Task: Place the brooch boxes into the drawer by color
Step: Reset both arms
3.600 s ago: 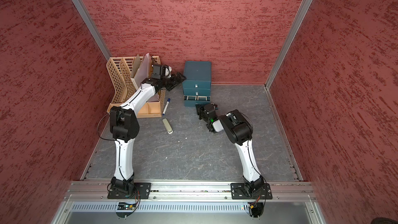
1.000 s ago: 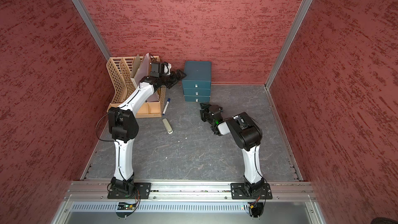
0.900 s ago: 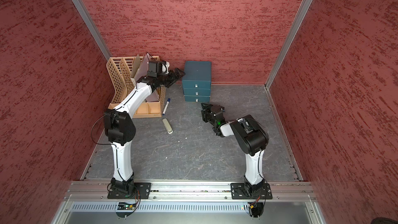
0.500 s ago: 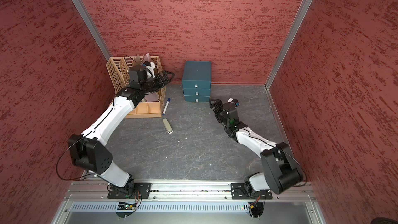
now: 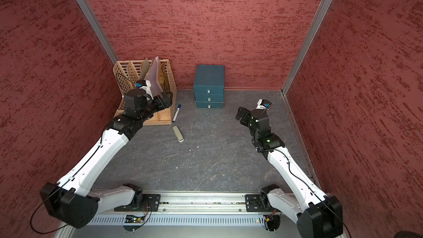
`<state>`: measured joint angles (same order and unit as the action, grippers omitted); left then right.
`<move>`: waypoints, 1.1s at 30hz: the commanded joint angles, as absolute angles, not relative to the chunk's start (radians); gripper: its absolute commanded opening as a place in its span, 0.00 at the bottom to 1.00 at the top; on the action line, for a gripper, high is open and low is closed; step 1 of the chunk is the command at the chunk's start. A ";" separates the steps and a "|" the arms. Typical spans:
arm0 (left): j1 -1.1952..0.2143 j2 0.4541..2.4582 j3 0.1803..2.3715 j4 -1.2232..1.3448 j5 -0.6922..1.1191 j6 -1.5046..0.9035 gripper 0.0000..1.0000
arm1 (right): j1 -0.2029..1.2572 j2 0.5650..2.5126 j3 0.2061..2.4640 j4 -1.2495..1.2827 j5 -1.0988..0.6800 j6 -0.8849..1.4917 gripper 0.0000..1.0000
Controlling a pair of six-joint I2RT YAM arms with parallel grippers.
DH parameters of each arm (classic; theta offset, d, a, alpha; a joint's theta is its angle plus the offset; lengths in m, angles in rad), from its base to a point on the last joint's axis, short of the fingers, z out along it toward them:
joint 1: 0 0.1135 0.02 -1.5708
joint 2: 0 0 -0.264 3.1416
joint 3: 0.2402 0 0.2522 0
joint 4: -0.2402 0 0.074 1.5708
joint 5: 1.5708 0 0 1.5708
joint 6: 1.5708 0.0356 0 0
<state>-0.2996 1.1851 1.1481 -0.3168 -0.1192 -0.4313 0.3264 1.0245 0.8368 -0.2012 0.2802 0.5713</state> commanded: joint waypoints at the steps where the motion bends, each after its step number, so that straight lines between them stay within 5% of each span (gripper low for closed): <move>1: -0.272 1.120 0.967 -0.107 -0.256 -0.149 1.00 | 0.311 0.994 0.813 -0.203 0.521 0.364 0.99; 4: -0.231 1.066 0.750 0.098 -0.357 0.001 1.00 | 0.256 1.011 0.735 -0.089 0.518 0.255 0.99; 8: -0.138 1.114 0.602 0.232 -0.243 0.092 1.00 | 0.201 1.003 0.539 0.213 0.467 0.186 0.99; 13: -0.031 1.213 0.437 0.547 -0.194 -0.027 1.00 | 0.182 1.079 0.389 0.511 0.500 0.088 0.99; 33: 0.052 1.536 0.285 1.084 -0.005 -0.031 1.00 | 0.110 1.601 0.211 1.315 0.228 -0.060 0.99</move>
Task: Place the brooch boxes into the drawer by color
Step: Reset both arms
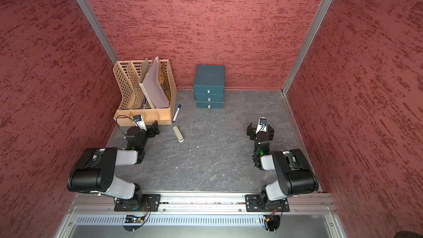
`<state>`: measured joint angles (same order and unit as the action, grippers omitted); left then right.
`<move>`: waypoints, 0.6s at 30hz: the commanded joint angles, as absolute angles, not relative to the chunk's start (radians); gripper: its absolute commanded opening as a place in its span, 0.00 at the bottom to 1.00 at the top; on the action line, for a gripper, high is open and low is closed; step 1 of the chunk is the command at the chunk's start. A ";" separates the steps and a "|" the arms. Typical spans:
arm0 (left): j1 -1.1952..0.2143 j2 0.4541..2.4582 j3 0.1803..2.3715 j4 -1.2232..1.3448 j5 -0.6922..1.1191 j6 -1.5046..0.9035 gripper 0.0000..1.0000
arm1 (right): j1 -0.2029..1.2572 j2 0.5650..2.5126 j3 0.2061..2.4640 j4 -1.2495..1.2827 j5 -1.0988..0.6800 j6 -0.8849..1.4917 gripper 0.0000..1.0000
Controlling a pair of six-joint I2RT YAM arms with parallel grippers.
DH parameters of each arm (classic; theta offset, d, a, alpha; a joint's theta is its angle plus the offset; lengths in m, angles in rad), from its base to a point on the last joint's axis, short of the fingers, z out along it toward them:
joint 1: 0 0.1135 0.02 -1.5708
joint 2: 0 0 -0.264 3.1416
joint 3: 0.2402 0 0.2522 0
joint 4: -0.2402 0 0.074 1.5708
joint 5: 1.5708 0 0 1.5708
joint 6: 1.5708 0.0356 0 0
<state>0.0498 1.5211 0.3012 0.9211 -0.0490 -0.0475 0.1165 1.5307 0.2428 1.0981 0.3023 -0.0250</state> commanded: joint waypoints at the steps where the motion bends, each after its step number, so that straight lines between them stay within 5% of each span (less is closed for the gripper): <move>1: 0.053 1.525 0.293 1.044 0.004 -0.033 1.00 | 0.111 1.620 0.190 1.390 0.230 -0.066 0.99; 12: 0.055 1.530 0.368 0.911 0.051 -0.015 1.00 | 0.106 1.562 0.345 1.020 0.254 -0.038 0.99; 18: 0.055 1.529 0.367 0.913 0.052 -0.015 1.00 | 0.103 1.563 0.341 1.031 0.250 -0.039 0.99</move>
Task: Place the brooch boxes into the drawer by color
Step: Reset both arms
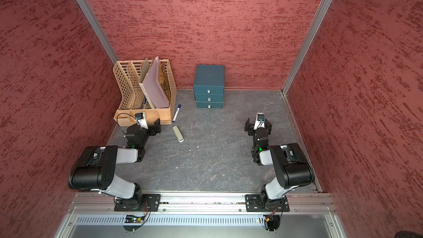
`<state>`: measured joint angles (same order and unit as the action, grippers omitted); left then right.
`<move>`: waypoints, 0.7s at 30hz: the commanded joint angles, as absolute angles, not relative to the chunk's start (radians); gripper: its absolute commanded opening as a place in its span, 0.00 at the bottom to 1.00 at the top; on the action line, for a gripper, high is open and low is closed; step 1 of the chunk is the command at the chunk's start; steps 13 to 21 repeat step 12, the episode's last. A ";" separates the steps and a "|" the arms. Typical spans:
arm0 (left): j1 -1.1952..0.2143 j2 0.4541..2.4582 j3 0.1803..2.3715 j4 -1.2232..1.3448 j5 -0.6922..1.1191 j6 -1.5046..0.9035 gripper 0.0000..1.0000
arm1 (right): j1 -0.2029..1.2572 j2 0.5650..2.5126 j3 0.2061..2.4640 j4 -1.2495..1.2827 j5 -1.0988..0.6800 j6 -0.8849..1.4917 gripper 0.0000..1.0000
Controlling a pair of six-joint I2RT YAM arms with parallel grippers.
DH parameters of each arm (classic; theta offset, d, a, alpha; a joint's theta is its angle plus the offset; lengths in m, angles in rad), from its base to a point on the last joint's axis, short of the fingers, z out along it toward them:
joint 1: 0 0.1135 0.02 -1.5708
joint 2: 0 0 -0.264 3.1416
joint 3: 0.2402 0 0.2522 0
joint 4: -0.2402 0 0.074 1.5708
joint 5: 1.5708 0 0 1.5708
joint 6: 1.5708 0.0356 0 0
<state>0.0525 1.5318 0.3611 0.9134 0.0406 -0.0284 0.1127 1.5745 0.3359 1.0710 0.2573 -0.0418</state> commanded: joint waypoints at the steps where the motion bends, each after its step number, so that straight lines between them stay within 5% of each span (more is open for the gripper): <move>1: 0.055 1.529 0.365 0.915 0.051 -0.015 1.00 | 0.103 1.563 0.341 1.031 0.250 -0.039 0.99; 21: 0.055 1.529 0.365 0.916 0.051 -0.015 1.00 | 0.098 1.561 0.348 1.015 0.241 -0.035 0.98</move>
